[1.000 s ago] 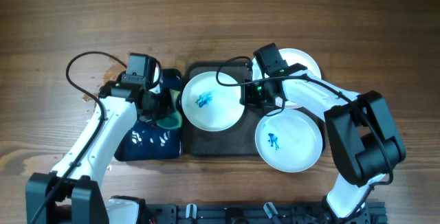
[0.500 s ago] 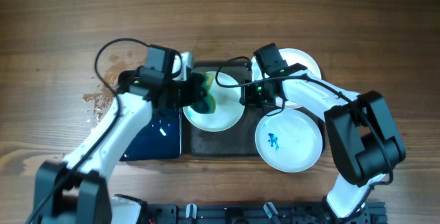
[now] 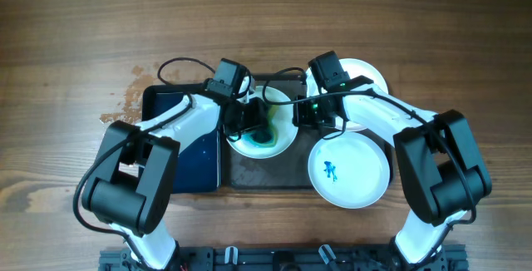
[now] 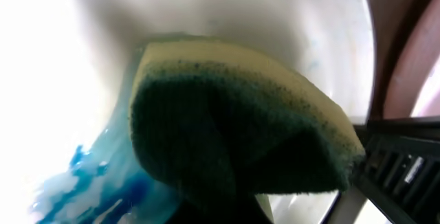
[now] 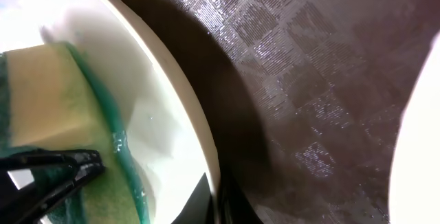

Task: Clean dirty plates on tray and stack at the side
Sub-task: 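Hold the middle plate with the right gripper and scrub it with the sponge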

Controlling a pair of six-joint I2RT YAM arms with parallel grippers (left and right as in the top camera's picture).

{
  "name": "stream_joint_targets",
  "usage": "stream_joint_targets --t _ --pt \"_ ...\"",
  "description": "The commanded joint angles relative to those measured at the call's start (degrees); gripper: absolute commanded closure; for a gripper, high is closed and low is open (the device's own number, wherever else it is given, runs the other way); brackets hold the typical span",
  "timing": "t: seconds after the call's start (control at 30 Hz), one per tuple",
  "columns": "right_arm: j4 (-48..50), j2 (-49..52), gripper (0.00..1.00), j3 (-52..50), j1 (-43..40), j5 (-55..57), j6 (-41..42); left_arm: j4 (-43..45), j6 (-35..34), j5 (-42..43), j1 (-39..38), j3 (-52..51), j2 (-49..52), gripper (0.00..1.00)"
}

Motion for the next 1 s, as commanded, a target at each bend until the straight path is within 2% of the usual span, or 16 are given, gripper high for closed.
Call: stream_joint_targets --t 0.0,0.17,0.27,0.3,0.4,0.47,0.63,0.77,0.97 --pt "0.1 1.4 0.96 0.2 0.9 1.2 -0.6 -5.9 -2.4 -21.5 3.0 -2.1 3.1 0.96" --pt "0.0 1.4 0.96 0.2 0.9 1.9 -0.2 -11.5 -5.6 -30.5 3.7 -2.1 3.1 0.96" --pt "-0.1 1.4 0.96 0.2 0.9 2.0 0.3 -12.7 -5.0 -30.7 3.5 -2.1 3.1 0.96" --pt "-0.2 1.4 0.95 0.2 0.9 2.1 0.5 -12.1 -2.8 -27.6 3.1 -2.1 3.1 0.96" --pt "-0.1 1.4 0.96 0.2 0.9 2.3 0.7 -7.1 6.4 -9.6 0.9 -2.1 3.1 0.96" --pt "-0.2 1.4 0.96 0.2 0.9 2.3 0.7 -4.4 8.7 -0.8 -1.4 -2.1 3.1 0.96" --pt "-0.2 1.4 0.96 0.2 0.9 2.5 0.8 -1.4 8.4 8.8 -6.0 -2.1 3.1 0.96" --pt "-0.3 1.4 0.96 0.2 0.9 2.5 0.8 -0.8 5.2 8.4 -5.7 -2.1 3.1 0.96" --pt "-0.4 1.4 0.96 0.2 0.9 2.5 0.8 -0.6 2.3 -5.0 2.9 -2.1 3.1 0.96"
